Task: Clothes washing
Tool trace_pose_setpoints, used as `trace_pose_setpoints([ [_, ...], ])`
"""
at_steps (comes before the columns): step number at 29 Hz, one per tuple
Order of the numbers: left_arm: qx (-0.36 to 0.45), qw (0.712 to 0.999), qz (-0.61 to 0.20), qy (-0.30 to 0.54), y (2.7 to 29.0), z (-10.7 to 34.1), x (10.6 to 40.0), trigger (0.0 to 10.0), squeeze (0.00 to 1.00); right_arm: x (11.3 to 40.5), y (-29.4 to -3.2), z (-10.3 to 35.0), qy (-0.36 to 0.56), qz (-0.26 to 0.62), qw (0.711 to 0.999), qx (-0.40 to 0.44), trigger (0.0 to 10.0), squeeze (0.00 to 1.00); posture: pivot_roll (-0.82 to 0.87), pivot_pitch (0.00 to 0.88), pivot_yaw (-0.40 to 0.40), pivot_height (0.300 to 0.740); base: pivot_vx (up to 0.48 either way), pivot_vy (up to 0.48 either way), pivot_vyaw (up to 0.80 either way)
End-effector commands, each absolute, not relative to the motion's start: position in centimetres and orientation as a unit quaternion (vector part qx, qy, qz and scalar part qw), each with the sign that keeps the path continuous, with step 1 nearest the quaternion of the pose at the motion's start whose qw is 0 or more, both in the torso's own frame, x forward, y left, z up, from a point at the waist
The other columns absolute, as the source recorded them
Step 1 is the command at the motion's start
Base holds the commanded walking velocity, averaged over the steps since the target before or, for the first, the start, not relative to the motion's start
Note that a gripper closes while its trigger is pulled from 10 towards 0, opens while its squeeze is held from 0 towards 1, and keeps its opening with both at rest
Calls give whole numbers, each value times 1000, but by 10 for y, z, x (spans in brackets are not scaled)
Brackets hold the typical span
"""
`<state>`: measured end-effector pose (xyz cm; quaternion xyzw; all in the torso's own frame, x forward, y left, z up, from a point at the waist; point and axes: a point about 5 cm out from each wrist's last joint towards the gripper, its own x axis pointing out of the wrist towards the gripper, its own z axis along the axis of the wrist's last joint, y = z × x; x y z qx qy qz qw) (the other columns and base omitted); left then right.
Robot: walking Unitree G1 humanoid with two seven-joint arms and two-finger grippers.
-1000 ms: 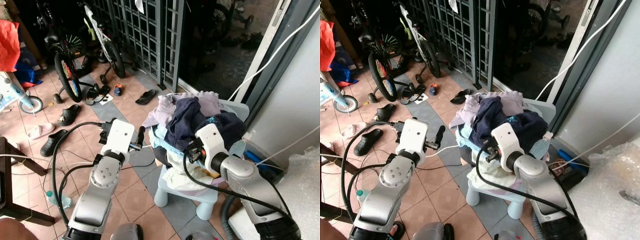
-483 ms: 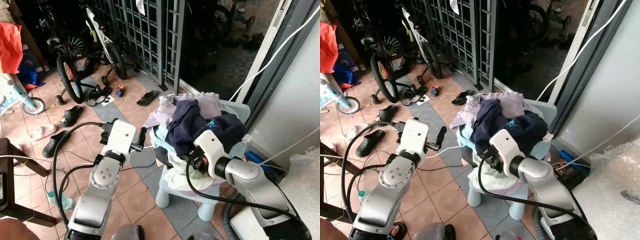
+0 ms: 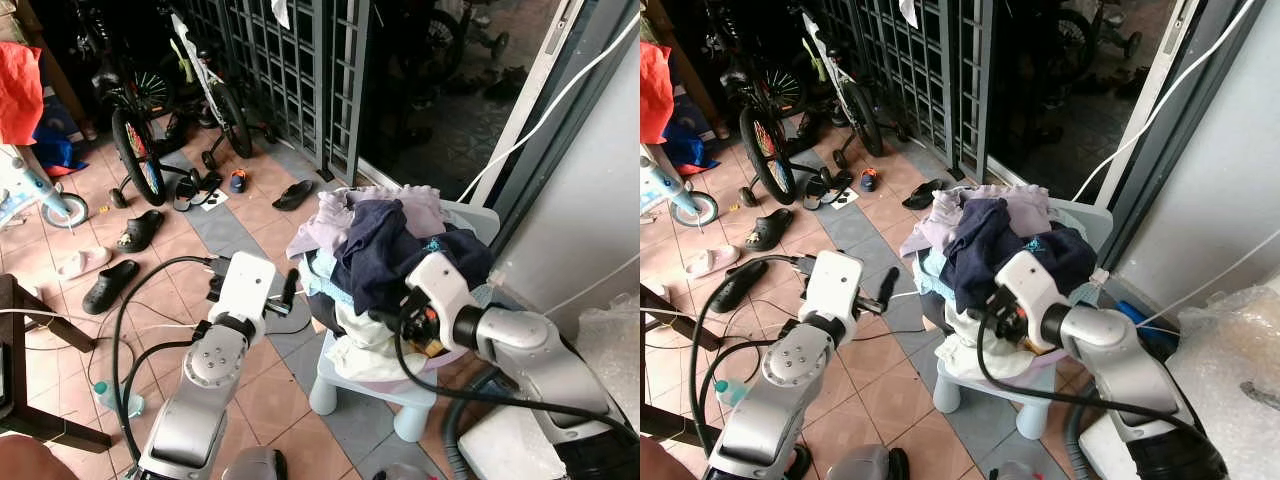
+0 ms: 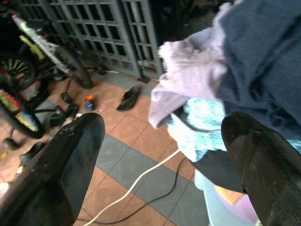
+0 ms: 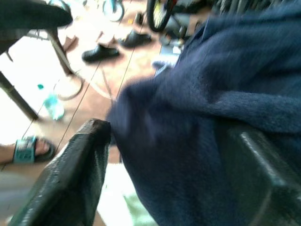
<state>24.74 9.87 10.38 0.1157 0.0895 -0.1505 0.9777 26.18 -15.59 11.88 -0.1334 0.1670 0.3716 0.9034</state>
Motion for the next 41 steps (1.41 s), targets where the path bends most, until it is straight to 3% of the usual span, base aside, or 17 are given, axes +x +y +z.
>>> trace_pose_setpoints([
  [1,117,978,-151,87,100,107,246,10000,0,267,-155,130,130,363,914,-123,10000,1000,-10,29,47,740,0,0,0],
  [7,115,978,-150,88,102,107,245,10000,0,277,-152,154,39,328,940,-80,10000,1000,-3,34,52,740,0,0,0],
  [12,123,978,-145,82,103,109,243,10000,0,281,-159,157,16,278,956,-89,10000,1000,2,34,54,740,0,0,0],
  [16,182,967,-176,20,96,120,238,10000,0,277,-159,147,38,261,958,-112,10000,1000,5,36,54,740,0,0,0],
  [21,178,974,-138,-1,105,126,243,10000,0,269,-155,131,73,264,954,-124,10000,1000,9,38,52,740,0,0,0],
  [25,217,971,-96,-24,121,128,246,10000,0,269,-167,119,122,250,948,-152,10000,1000,6,42,47,740,0,0,0],
  [29,159,983,-89,21,123,117,242,10000,0,272,-174,107,161,228,945,-172,10000,1000,13,43,41,740,0,0,0],
  [30,138,986,-89,33,123,115,241,10000,0,272,-174,106,163,228,944,-175,9216,1000,13,43,41,740,0,0,0],
  [31,107,989,-90,46,122,113,240,10000,0,272,-172,105,163,231,943,-176,0,1000,14,43,40,740,0,0,0],
  [32,63,992,-91,68,121,110,239,10000,0,273,-169,103,166,236,940,-182,0,545,16,43,40,740,0,0,0],
  [33,41,991,-100,82,120,107,238,10000,0,273,-166,101,171,240,938,-184,0,12,19,43,37,740,0,0,0],
  [41,16,992,-86,96,125,106,242,10000,0,274,-160,97,175,247,935,-186,0,0,22,40,36,740,0,0,0],
])
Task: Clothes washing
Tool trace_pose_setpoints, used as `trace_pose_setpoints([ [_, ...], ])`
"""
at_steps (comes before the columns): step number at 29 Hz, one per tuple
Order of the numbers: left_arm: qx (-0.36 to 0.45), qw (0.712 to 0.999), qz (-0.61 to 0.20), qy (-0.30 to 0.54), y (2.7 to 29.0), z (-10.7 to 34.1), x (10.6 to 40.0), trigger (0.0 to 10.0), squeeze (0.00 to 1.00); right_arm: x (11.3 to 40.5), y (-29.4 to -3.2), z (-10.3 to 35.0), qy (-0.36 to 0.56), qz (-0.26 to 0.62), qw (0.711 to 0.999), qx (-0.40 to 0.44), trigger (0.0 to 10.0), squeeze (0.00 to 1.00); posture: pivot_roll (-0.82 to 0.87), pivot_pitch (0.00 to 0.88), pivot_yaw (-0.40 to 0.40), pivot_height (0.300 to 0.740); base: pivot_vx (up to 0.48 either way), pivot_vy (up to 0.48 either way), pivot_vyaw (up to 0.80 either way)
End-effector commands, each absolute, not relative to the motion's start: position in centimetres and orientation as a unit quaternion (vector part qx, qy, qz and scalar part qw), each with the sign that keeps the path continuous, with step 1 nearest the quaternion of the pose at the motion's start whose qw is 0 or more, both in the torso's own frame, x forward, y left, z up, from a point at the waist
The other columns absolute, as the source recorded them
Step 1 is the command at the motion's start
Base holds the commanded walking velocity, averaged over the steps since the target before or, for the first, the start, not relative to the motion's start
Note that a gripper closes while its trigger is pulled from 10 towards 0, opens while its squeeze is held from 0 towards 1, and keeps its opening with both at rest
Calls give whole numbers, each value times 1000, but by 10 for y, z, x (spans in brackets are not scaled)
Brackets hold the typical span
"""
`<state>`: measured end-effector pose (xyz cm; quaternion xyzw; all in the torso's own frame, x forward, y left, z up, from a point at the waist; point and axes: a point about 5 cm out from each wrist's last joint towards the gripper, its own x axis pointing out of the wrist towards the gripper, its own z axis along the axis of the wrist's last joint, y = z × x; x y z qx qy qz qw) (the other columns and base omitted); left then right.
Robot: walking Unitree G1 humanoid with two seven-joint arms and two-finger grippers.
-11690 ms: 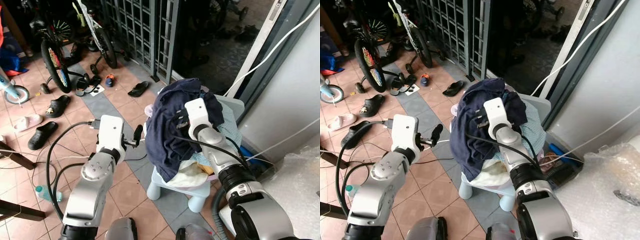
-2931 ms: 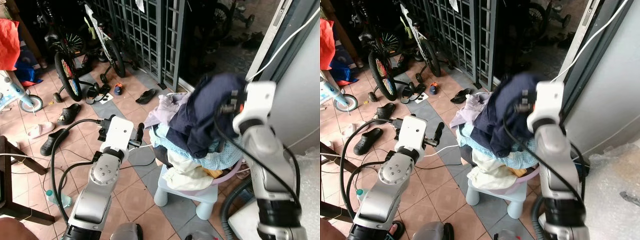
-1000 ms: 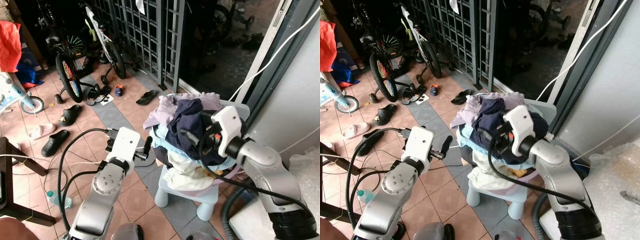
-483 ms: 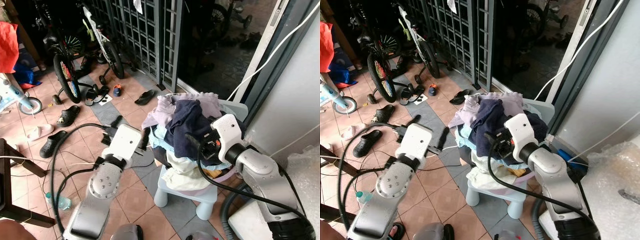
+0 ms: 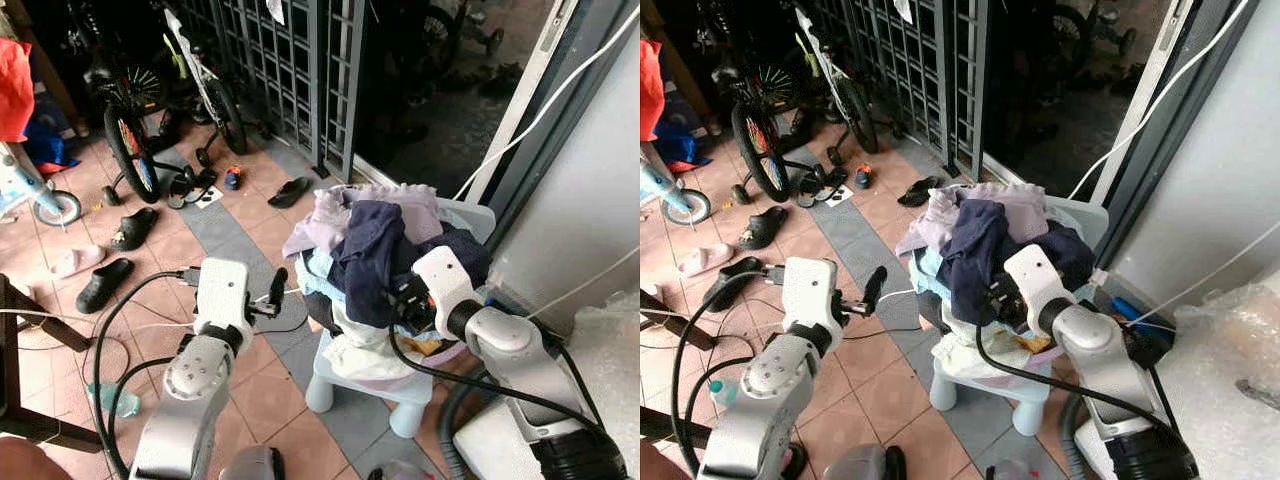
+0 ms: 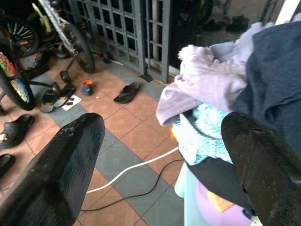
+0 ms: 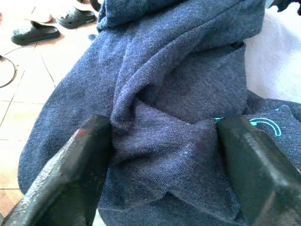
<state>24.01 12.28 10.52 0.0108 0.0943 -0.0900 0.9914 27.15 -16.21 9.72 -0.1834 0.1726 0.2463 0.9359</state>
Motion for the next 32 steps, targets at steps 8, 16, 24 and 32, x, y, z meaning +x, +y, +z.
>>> trace_pose_setpoints([
  [8,4,991,-87,98,124,112,246,10000,0,276,-157,95,172,240,937,-186,0,0,30,46,39,740,0,0,0],
  [16,-5,995,-65,81,125,116,247,10000,0,276,-153,94,170,244,937,-183,0,0,26,47,33,740,0,0,0],
  [24,8,997,-34,63,132,122,252,10000,0,278,-154,93,168,234,943,-168,0,0,16,51,34,740,0,0,0],
  [32,5,999,-37,36,126,131,259,10000,0,292,-146,121,67,185,980,-35,0,0,1,4,57,740,0,0,0],
])
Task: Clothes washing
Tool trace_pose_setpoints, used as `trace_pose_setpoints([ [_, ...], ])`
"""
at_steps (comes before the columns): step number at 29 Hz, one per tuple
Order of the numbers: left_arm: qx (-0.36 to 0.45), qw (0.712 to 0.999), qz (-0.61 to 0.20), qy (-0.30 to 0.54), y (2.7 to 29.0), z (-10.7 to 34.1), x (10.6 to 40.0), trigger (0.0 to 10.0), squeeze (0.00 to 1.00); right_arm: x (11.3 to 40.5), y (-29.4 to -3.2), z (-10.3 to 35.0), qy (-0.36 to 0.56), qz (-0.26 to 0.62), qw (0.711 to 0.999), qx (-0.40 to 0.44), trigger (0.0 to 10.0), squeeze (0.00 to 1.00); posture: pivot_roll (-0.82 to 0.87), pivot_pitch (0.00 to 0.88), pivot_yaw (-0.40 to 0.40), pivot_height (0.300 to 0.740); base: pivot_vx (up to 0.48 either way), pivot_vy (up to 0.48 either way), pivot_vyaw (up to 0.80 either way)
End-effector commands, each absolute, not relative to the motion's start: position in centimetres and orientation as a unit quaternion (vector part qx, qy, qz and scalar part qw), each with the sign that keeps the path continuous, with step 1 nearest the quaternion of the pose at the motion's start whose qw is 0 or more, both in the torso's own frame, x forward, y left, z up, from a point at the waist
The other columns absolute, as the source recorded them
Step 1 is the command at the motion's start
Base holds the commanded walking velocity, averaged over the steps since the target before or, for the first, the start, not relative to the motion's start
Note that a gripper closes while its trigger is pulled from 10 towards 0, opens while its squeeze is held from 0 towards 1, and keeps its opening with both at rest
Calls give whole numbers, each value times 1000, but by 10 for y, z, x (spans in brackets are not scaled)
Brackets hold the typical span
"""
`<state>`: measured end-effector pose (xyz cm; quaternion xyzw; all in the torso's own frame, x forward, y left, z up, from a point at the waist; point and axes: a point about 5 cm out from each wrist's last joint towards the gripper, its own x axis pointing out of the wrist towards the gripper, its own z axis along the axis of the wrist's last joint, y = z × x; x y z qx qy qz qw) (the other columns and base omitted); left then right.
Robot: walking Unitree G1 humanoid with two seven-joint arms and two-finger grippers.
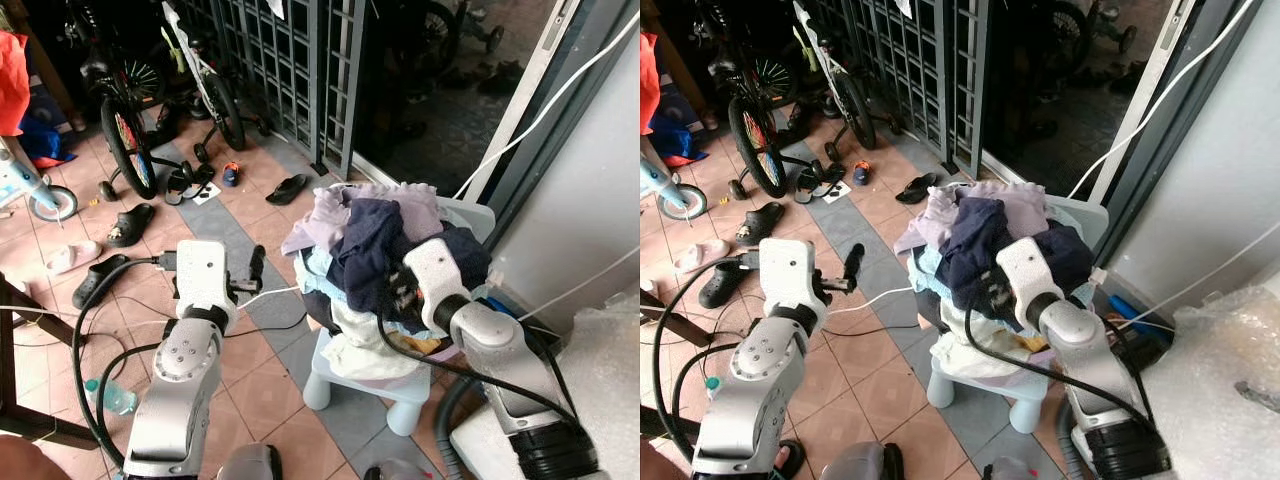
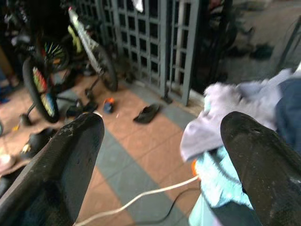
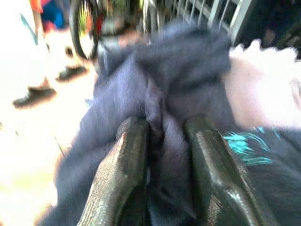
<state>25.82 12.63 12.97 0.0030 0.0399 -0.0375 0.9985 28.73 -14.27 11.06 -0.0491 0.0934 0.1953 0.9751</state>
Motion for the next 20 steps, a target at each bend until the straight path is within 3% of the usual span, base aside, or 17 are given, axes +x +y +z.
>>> trace_pose_setpoints([
  [1,5,999,-37,35,125,131,261,10000,0,294,-144,125,56,183,981,-25,0,0,-1,0,62,740,0,0,0],
  [7,19,999,-23,29,126,133,269,10000,0,310,-143,181,-61,161,980,105,0,0,-4,0,78,740,0,0,0],
  [12,32,999,-10,23,125,132,270,10000,0,316,-142,216,-124,164,971,119,0,0,-4,0,81,740,0,0,0],
  [14,35,999,-15,19,123,133,271,10000,0,314,-138,220,-135,183,971,77,0,0,-3,0,80,740,0,0,0],
  [15,35,999,-15,18,124,134,272,10000,0,310,-137,211,-123,193,973,31,3294,0,-3,0,77,740,0,0,0],
  [16,35,999,-14,18,124,133,272,10000,0,308,-140,196,-92,190,978,-2,10000,0,-1,0,75,740,0,0,0],
  [17,36,999,-13,18,125,133,272,10000,0,306,-143,188,-73,186,980,-17,10000,0,-1,0,75,740,0,0,0],
  [18,36,999,-12,19,125,133,272,10000,0,303,-146,180,-57,182,981,-25,10000,1000,1,0,72,740,0,0,0],
  [20,36,999,-11,20,126,132,271,10000,0,293,-150,166,-36,191,980,-46,10000,1000,1,0,71,740,0,0,0],
])
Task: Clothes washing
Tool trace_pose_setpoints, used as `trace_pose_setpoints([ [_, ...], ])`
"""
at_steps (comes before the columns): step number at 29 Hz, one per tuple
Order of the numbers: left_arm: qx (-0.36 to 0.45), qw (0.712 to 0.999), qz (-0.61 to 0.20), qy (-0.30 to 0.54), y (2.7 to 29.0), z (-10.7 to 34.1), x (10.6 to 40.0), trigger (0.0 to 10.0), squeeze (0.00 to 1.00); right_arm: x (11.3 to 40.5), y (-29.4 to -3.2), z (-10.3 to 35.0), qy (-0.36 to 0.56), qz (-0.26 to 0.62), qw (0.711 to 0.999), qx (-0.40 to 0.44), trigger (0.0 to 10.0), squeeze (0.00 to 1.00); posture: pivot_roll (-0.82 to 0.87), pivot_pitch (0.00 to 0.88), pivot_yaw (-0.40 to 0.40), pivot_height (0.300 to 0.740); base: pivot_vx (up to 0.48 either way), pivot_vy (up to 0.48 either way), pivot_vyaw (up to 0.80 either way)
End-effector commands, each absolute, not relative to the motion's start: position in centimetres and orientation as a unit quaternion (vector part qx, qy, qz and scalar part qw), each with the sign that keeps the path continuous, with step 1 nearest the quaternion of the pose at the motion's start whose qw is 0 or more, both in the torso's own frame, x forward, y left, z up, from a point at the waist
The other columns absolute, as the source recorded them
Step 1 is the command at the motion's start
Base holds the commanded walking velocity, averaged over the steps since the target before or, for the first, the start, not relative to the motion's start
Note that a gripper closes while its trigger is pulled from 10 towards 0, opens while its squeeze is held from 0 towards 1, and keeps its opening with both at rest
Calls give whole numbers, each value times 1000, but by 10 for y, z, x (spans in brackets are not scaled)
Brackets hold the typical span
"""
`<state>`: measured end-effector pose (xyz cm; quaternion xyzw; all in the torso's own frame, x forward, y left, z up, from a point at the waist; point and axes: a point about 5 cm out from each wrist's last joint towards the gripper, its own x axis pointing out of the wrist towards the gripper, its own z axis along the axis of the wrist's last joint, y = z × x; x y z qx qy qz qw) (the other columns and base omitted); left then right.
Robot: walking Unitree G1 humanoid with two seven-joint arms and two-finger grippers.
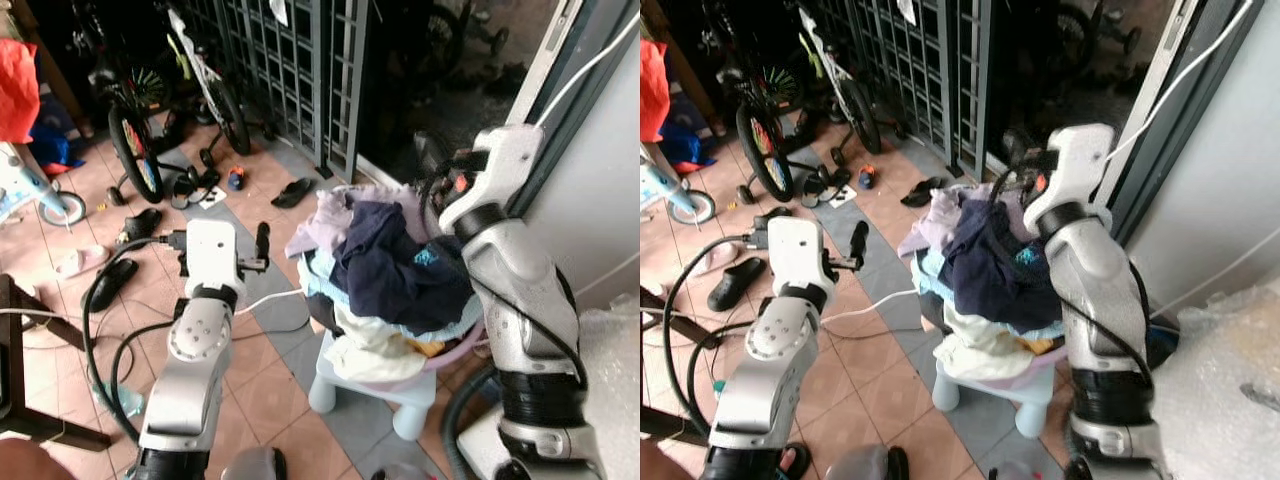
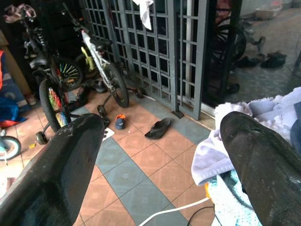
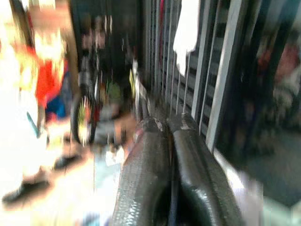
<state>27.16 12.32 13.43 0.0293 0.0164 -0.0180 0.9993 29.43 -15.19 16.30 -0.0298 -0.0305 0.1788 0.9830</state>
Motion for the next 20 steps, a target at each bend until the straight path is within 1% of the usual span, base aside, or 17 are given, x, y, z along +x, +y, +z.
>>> trace_pose_setpoints([
  [1,36,999,-11,20,126,131,271,10000,0,287,-150,159,-27,204,976,-65,10000,1000,0,0,70,740,0,0,0],
  [3,37,999,-11,23,127,129,269,10000,0,267,-150,142,1,253,964,-87,10000,1000,-4,0,70,740,0,0,0],
  [7,37,999,-16,28,126,126,268,10000,0,248,-153,125,34,304,943,-130,10000,1000,-11,0,72,740,0,0,0],
  [12,37,999,-22,28,124,126,269,10000,0,245,-157,119,46,319,935,-147,10000,1000,-17,0,74,740,0,0,0],
  [14,36,999,-27,26,122,127,270,10000,0,245,-162,115,56,328,927,-176,10000,1000,-15,0,73,740,0,0,0],
  [16,36,999,-27,26,122,127,270,10000,0,245,-162,115,56,328,927,-176,10000,1000,-15,0,73,740,0,0,0],
  [18,35,999,-28,28,122,127,269,10000,0,251,-166,114,54,315,922,-217,10000,1000,-7,0,67,740,0,0,0],
  [20,34,999,-28,29,123,126,268,10000,0,255,-167,114,52,304,923,-229,10000,1000,-1,0,63,740,0,0,0],
])
